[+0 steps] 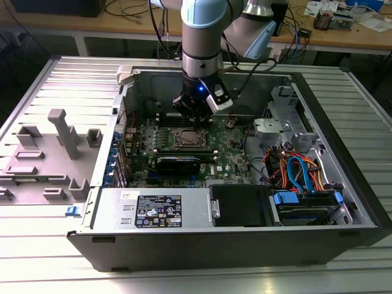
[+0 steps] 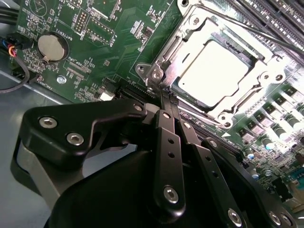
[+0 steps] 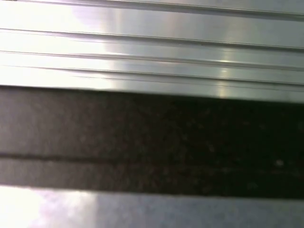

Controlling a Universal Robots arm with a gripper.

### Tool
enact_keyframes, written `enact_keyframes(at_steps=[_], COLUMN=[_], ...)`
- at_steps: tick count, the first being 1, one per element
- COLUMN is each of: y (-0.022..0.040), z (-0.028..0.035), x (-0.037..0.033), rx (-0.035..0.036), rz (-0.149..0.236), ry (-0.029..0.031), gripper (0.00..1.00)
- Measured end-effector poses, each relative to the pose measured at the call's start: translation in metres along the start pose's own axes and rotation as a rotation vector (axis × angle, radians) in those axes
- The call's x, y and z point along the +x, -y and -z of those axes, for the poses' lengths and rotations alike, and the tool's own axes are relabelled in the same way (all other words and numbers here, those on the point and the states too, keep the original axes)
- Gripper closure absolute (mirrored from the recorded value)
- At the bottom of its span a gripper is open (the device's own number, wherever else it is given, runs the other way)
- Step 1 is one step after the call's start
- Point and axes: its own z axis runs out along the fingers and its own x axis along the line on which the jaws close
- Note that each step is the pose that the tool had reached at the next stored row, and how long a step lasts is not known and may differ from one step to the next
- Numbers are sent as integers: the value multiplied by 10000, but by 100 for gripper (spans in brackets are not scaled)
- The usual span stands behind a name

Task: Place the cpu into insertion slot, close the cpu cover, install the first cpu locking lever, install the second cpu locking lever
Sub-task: 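Install the first cpu locking lever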

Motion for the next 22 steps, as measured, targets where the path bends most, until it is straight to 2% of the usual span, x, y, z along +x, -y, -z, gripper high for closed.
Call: enact_keyframes(at_steps=[13,18,22], y=[1,0,6], z=[-21,-8,-33], x=[1,0,-7], rx=[36,34,39], rz=[0,0,0], ry=[-2,-1,-1], gripper=[89,89,89])
